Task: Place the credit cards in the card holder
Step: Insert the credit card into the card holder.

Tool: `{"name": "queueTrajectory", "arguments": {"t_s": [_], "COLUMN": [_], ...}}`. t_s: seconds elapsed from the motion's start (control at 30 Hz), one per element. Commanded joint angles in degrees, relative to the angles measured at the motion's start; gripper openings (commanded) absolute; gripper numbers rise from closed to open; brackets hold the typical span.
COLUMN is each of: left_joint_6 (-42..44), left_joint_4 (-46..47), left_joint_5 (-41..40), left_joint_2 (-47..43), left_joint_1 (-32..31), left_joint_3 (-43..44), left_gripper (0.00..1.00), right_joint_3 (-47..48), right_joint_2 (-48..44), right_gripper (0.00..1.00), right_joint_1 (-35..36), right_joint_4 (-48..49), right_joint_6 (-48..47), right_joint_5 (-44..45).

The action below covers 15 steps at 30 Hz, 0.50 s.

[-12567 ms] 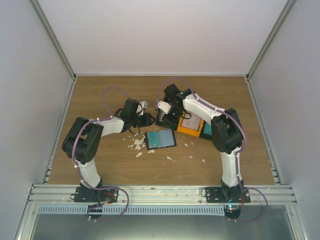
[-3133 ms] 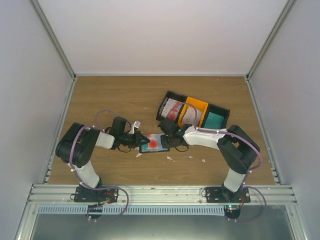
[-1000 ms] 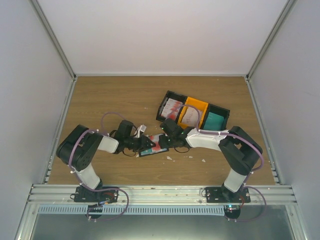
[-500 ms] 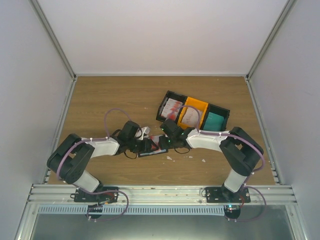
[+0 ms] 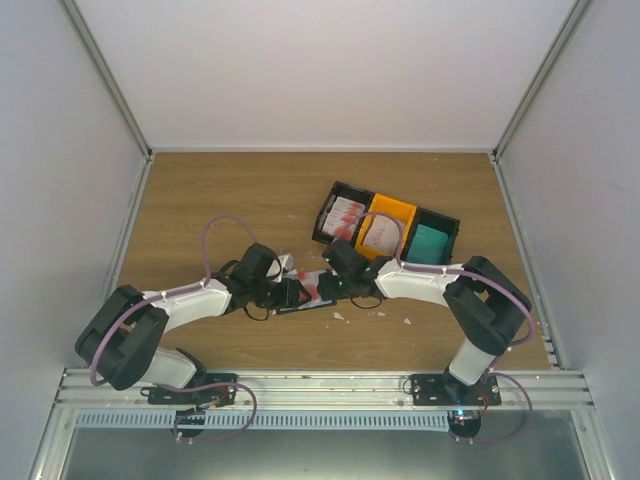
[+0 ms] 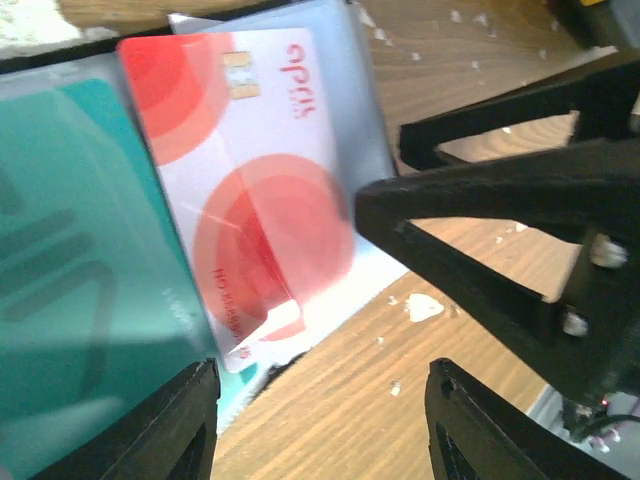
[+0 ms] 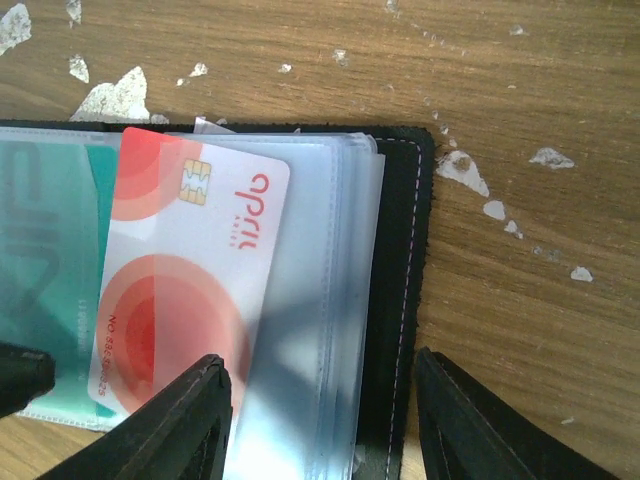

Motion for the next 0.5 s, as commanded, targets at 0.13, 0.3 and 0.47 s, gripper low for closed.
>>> {"name": "queueTrajectory", "arguments": {"t_s": [0.13, 0.3, 0.47], "left_joint_6": [0.2, 0.6, 1.4], "left_joint_4": [-0.4, -0.3, -1.1], "left_joint_5": [-4.6, -6.7, -8.7], "left_joint_2": [2.1, 2.9, 6.4], "left_joint_1": [-0.4, -0.5, -0.5], "left_joint_3": [1.3, 3.0, 5.2], "left_gripper": [0.57, 0.52, 0.46], "right_joint_3": [-0.8, -0.8, -0.9], "right_joint_2": [-2.8, -2.3, -1.8], "right_gripper": [0.55, 0.55, 0.55], "right_joint_1": [0.3, 0.1, -0.1], "right_joint_4": [1.7, 2.5, 2.9], "right_joint_6": [0.5, 0.3, 0.1], "right_joint_5": [0.1, 0.0, -1.0]}}
